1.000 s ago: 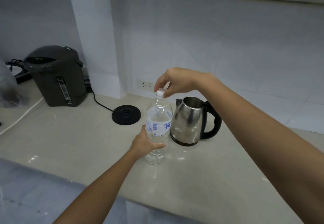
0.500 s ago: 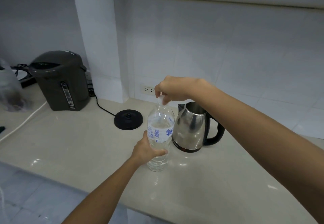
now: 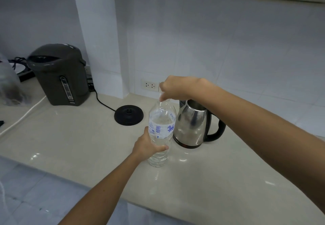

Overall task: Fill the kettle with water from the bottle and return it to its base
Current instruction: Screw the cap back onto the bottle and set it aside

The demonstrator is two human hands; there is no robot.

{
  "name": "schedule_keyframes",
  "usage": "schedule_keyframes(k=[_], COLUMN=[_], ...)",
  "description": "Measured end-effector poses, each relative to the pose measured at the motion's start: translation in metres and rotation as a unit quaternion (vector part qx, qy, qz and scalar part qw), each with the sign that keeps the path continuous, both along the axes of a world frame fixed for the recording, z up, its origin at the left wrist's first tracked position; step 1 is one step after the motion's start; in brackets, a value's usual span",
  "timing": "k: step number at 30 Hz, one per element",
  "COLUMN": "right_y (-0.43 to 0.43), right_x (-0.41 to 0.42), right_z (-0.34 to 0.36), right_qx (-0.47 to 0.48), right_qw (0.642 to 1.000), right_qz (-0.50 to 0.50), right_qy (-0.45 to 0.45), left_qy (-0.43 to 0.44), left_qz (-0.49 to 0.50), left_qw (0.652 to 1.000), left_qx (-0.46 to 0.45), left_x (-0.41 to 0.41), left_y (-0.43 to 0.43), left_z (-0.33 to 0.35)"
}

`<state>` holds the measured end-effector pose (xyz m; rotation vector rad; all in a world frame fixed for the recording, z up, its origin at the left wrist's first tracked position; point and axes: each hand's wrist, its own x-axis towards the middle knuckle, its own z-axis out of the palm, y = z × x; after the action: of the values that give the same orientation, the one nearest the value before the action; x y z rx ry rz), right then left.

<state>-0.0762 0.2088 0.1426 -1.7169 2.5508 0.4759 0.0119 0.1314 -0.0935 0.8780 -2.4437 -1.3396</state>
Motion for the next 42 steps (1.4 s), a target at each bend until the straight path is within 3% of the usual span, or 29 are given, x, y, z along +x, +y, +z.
schedule_keyframes(k=[3,5,9,19,22,25,28,33,37,42], right_y=[-0.001,0.000,0.006,0.009,0.009,0.003,-0.004,0.014,0.056,0.117], right_x=[0.007,0.006,0.001,0.001,0.003,0.009,0.009,0.005,-0.016,-0.049], right_z=[-0.016,-0.013,0.008,-0.011,-0.040,-0.066,-0.076,-0.078,-0.062,-0.029], right_qx=[-0.021,-0.017,-0.002,-0.070,-0.205,-0.359,-0.451,-0.496,-0.516,-0.505], right_qw=[0.995,0.993,0.998,0.989,0.959,0.891,0.838,0.801,0.780,0.789], right_qz=[-0.025,-0.027,-0.040,-0.070,-0.134,-0.221,-0.237,-0.260,-0.298,-0.334], right_qy=[0.095,0.112,-0.050,-0.106,-0.142,-0.168,-0.196,-0.212,-0.190,-0.105], left_qy=[0.002,0.002,0.003,0.011,0.019,0.025,0.034,0.048,0.060,0.106], left_qz=[-0.001,-0.004,-0.010,-0.015,-0.036,-0.077,-0.123,-0.135,-0.214,-0.252], left_qw=[1.000,1.000,1.000,1.000,0.998,0.994,0.989,0.990,0.974,0.961], left_qx=[0.000,0.000,0.007,0.025,0.045,0.079,0.074,0.008,-0.054,-0.029], left_x=[0.001,0.001,0.000,0.000,0.000,0.000,0.003,0.003,-0.018,-0.066], left_y=[0.001,0.001,0.000,-0.006,-0.008,-0.011,-0.021,-0.016,0.009,0.085], left_z=[-0.001,-0.002,0.000,-0.005,-0.009,-0.015,-0.023,-0.017,-0.002,0.015])
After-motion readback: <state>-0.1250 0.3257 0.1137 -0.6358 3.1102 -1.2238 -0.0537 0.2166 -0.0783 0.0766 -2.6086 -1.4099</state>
